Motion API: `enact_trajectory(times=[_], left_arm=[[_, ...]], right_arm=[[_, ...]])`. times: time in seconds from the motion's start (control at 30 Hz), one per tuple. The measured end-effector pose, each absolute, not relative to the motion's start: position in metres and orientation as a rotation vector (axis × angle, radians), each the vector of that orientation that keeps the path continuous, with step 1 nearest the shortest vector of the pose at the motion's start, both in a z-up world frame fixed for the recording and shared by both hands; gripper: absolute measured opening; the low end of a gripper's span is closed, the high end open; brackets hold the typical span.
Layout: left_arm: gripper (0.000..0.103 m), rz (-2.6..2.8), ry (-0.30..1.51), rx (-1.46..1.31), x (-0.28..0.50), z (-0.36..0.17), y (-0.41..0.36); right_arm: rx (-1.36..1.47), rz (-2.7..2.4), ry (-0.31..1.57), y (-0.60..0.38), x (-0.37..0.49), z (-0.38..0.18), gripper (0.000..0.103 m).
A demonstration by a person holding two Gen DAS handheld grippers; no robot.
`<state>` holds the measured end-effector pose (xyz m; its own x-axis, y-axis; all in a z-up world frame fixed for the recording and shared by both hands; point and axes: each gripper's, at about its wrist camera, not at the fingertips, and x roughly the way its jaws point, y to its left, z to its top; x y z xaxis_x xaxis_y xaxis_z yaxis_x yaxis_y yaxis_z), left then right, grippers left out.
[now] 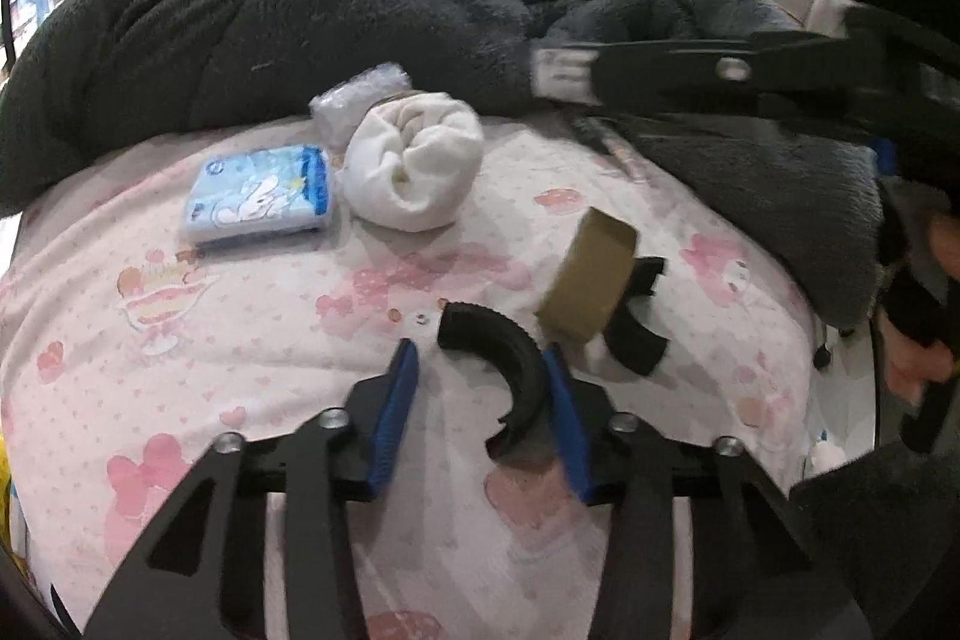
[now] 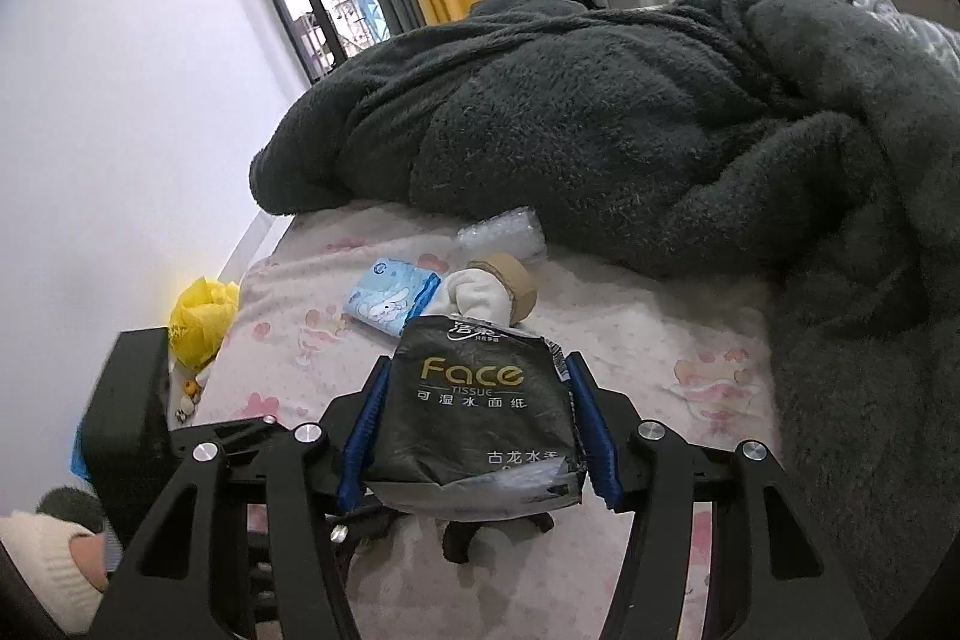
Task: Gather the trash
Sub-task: 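Grasp the black curved plastic piece with the left gripper, then carry both items over the teal bin and open the left gripper to drop its piece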
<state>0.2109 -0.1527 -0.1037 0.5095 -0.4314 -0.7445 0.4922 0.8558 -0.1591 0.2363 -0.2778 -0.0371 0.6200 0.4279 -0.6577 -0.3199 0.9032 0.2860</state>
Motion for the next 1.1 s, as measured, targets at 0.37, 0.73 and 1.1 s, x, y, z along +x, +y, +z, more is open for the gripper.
enact_trajectory(times=[0.37, 0.73, 1.1], left_arm=[[0.014, -0.544, 0.846, 0.017, 0.189, -0.094, -0.134], [0.014, -0.449, 0.792, -0.007, 0.154, -0.064, -0.08], [0.014, -0.329, 0.764, -0.07, 0.127, -0.044, -0.006]], right_arm=[[0.194, 0.453, 0.773, -0.261, 0.211, -0.04, 0.058], [0.181, 0.485, 0.705, -0.222, 0.184, -0.038, 0.058], [0.015, 0.545, 0.69, -0.153, 0.147, -0.038, 0.058]])
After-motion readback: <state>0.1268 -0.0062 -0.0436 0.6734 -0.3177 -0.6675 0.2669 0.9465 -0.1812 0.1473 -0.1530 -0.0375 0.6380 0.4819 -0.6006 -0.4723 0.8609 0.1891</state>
